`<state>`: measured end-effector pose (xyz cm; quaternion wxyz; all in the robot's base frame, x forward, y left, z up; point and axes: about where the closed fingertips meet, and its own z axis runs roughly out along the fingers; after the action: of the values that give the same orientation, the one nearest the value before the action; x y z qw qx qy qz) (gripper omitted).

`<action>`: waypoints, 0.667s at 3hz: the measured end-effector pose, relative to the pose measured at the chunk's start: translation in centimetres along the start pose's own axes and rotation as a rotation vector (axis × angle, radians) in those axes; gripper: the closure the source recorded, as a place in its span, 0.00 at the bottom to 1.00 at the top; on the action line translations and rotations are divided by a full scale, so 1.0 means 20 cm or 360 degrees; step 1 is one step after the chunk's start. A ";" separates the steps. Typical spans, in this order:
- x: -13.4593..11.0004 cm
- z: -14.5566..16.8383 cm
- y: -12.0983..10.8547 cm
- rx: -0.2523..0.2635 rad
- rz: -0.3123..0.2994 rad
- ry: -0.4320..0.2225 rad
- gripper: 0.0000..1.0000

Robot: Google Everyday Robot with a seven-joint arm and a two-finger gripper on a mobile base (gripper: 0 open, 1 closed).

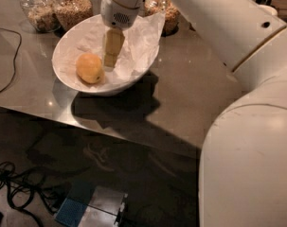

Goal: Pick orange from white bowl

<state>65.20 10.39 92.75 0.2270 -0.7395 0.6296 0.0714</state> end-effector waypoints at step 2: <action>0.02 0.20 -0.06 -0.0011 0.0020 0.0044 0.00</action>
Offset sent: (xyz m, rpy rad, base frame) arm 0.0325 0.0206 -0.0433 -0.0322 -0.0035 -0.0273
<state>67.13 11.90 89.37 0.2152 -0.7373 0.6371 0.0647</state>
